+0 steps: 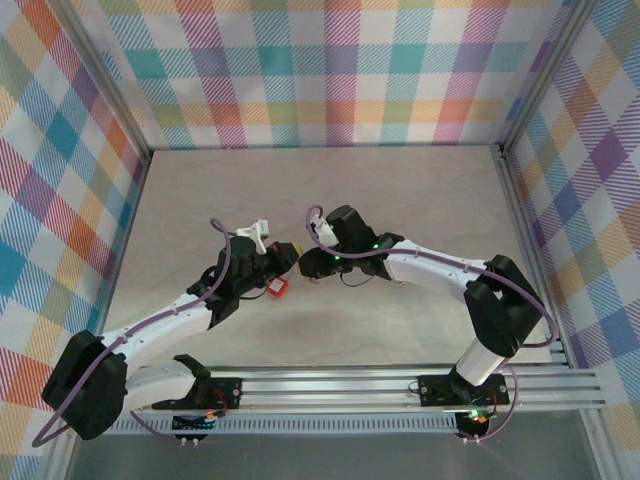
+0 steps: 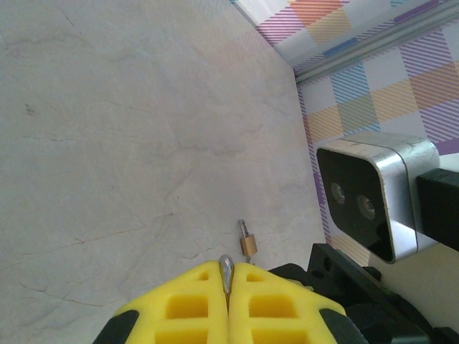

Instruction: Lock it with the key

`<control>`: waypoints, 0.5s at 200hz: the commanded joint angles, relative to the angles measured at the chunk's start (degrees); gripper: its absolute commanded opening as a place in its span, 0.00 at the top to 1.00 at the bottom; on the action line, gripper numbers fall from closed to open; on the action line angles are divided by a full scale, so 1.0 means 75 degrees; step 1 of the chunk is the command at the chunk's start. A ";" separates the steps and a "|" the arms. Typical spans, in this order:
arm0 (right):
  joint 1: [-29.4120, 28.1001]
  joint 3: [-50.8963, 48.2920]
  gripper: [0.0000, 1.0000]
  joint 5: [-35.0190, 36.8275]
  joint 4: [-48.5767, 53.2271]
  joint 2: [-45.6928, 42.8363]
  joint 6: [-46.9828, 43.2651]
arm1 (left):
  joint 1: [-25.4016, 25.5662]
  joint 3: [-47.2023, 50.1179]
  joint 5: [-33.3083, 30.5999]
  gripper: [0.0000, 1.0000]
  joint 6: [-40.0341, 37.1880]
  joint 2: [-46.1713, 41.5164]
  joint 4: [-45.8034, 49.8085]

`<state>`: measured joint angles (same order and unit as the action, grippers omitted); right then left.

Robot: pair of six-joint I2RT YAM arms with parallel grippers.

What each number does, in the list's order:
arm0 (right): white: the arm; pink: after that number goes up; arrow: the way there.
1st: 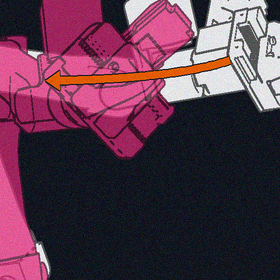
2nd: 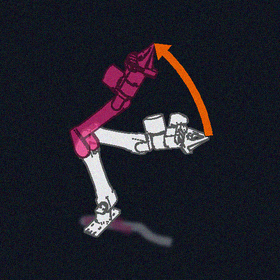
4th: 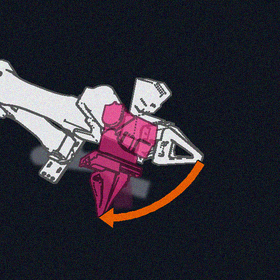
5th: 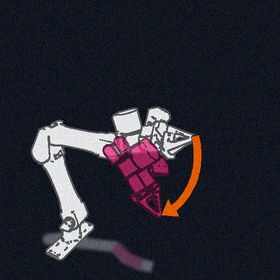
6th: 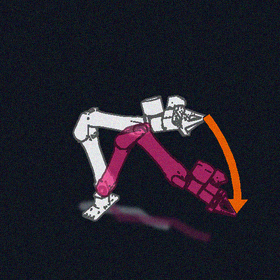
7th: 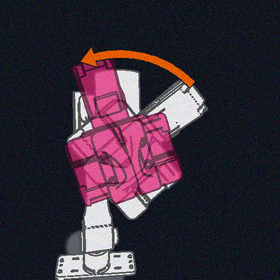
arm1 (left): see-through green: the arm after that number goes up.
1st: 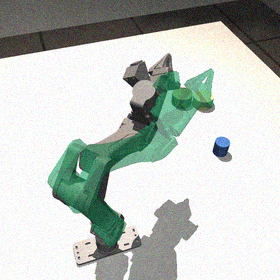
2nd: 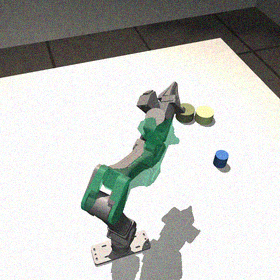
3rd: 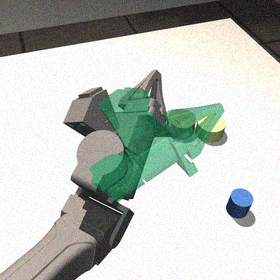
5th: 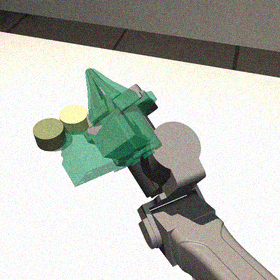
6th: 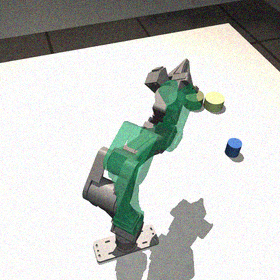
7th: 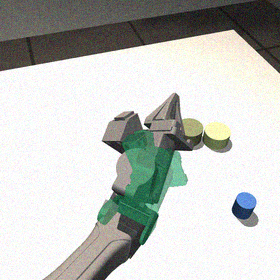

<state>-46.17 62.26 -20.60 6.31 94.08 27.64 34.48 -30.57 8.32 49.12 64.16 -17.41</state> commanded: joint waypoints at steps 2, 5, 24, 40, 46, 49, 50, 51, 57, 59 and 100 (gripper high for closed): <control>0.0067 -0.0158 0.95 -0.0292 -0.0366 -0.0301 -0.0177 | 0.0089 -0.0157 0.0221 1.00 -0.0227 -0.0323 0.0004; 0.0070 -0.0185 0.95 -0.0309 -0.0401 -0.0309 -0.0162 | 0.0090 -0.0155 0.0216 1.00 -0.0255 -0.0334 0.0026; 0.0135 -0.0358 0.99 -0.0467 -0.0598 -0.0464 -0.0149 | 0.0090 -0.0132 0.0183 1.00 -0.0349 -0.0414 0.0115; 0.0168 -0.0498 1.00 -0.0625 -0.0759 -0.0627 -0.0168 | 0.0090 -0.0108 0.0161 1.00 -0.0417 -0.0464 0.0160; 0.0179 -0.0550 1.00 -0.0695 -0.0811 -0.0686 -0.0174 | 0.0090 -0.0108 0.0147 1.00 -0.0463 -0.0496 0.0212; 0.0186 -0.0574 1.00 -0.0733 -0.0837 -0.0723 -0.0186 | 0.0090 -0.0108 0.0129 1.00 -0.0491 -0.0518 0.0249; 0.0189 -0.0582 1.00 -0.0745 -0.0839 -0.0733 -0.0190 | 0.0090 -0.0108 0.0125 1.00 -0.0503 -0.0517 0.0259; 0.0190 -0.0586 1.00 -0.0745 -0.0840 -0.0744 -0.0191 | 0.0090 -0.0108 0.0123 1.00 -0.0509 -0.0528 0.0271; 0.0192 -0.0640 1.00 -0.0803 -0.0878 -0.0831 -0.0216 | 0.0090 -0.0112 0.0100 1.00 -0.0540 -0.0565 0.0321; 0.0192 -0.0653 1.00 -0.0833 -0.0894 -0.0856 -0.0225 | 0.0084 -0.0118 0.0090 1.00 -0.0556 -0.0581 0.0342; 0.0215 -0.0915 1.00 -0.1261 -0.1134 -0.1263 -0.0392 | 0.0090 -0.0131 -0.0099 0.91 -0.0767 -0.0794 0.0619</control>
<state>-44.95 56.29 -25.80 0.45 87.74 27.59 35.33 -30.57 9.74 45.54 59.51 -15.99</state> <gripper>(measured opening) 0.128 0.067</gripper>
